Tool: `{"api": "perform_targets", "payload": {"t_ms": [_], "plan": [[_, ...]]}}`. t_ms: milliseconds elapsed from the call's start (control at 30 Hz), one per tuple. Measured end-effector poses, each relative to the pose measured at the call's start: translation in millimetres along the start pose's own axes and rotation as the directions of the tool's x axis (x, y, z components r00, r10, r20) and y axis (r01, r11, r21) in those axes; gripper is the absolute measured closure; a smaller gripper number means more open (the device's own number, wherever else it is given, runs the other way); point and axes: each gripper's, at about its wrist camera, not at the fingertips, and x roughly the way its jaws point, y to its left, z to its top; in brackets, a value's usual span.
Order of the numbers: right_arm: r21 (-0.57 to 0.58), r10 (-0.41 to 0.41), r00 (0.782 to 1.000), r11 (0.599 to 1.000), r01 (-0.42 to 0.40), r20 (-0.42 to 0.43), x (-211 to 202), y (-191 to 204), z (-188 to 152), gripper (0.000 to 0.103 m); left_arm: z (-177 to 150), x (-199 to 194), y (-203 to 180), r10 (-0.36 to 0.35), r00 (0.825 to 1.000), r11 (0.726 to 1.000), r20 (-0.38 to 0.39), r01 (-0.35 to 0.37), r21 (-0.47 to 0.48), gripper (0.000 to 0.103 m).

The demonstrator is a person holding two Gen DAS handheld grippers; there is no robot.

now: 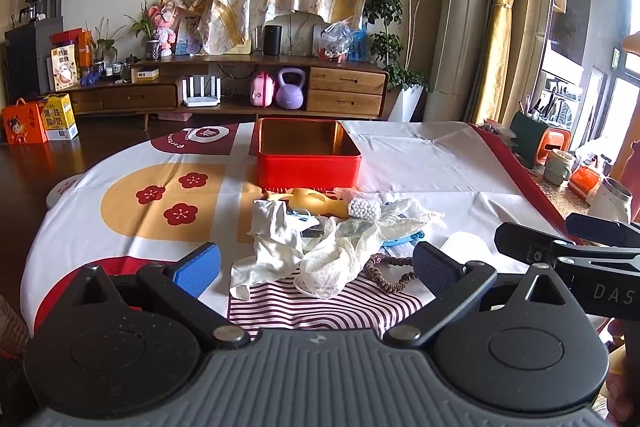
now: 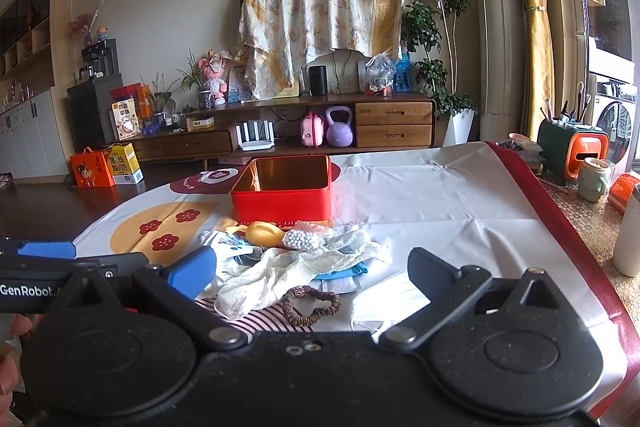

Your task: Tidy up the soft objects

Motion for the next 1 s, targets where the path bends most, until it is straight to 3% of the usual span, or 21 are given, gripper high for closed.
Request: {"api": "perform_targets", "payload": {"t_ms": [600,1000], "plan": [[0.000,0.002,1.000,1.000,-0.002,-0.022,10.3,-1.9,-3.6,0.001,1.4,10.1,1.9,-0.007,1.000,1.000,-0.028,0.006,-0.011,0.000],[0.067,0.036,0.997,0.997,-0.031,-0.075,43.6,-31.5,1.2,0.001,10.1,55.5,6.2,0.027,0.995,0.999,-0.097,-0.030,-0.032,0.000]]}}
